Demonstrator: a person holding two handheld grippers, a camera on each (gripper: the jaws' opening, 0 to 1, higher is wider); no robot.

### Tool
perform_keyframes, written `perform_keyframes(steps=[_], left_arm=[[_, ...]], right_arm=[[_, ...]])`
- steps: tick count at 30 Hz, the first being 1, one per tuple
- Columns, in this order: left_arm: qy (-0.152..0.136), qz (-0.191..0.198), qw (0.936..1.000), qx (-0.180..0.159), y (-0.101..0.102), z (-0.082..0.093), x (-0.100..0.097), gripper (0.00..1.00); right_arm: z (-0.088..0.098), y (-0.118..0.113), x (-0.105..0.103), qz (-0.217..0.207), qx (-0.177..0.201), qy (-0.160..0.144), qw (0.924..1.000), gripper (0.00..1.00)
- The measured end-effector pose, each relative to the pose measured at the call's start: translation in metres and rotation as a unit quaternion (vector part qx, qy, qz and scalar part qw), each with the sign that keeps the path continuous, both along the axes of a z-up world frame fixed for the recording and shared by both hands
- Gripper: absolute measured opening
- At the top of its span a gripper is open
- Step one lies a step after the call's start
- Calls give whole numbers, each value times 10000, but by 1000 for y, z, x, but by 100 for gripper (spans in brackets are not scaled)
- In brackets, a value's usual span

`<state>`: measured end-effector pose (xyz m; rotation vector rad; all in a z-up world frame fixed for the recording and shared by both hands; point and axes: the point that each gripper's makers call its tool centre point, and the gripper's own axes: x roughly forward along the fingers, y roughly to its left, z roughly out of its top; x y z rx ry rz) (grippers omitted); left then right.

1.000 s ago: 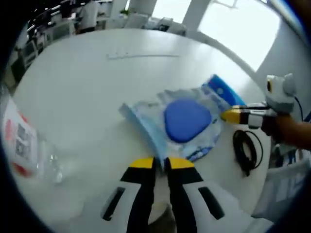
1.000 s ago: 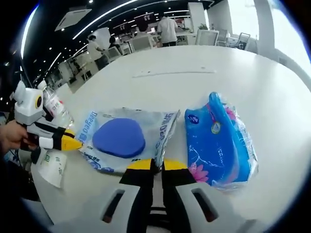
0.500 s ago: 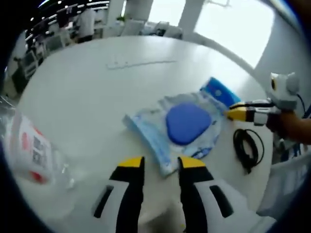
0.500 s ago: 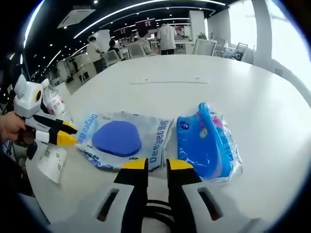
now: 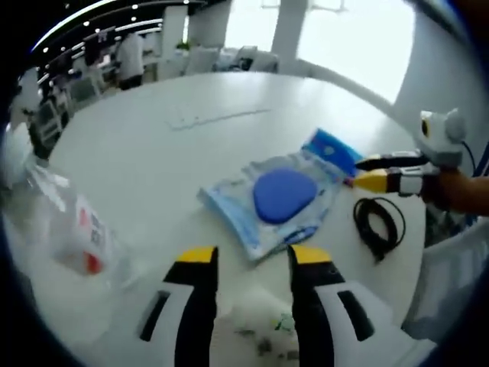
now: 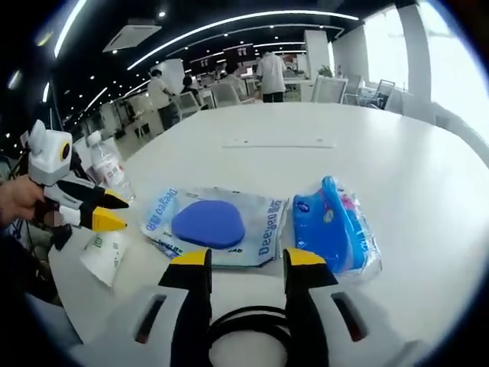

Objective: Arrange the tabletop items into an orderly group along one side of the table until the central work area is clear of visible clutter.

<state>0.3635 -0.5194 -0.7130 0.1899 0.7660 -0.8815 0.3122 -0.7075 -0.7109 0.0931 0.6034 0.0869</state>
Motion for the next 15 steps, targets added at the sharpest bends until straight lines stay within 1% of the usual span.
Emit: perform_keyframes(steps=[3, 4, 9, 10, 12, 14, 15], left_arm=[[-140, -9, 9998, -116, 2, 8, -3, 39], [-192, -14, 9997, -132, 3, 11, -5, 40], [-447, -5, 9988, -210, 8, 21, -8, 42], [-452, 7, 9987, -247, 9, 23, -11, 42], [-390, 34, 9983, -436, 9, 24, -14, 44], [-394, 41, 9983, -429, 14, 24, -18, 46], [-413, 44, 9983, -397, 16, 24, -20, 47]], right_arm=[[4, 3, -2, 83, -33, -48, 9999, 41], [7, 6, -3, 148, -65, -110, 9998, 42], [13, 14, -5, 384, -163, -201, 9989, 48], [14, 16, -6, 427, -183, -223, 9987, 50], [16, 20, -7, 539, -261, -246, 9979, 52], [19, 26, -9, 655, -306, -318, 9969, 57], [20, 28, -9, 701, -339, -369, 9963, 61]])
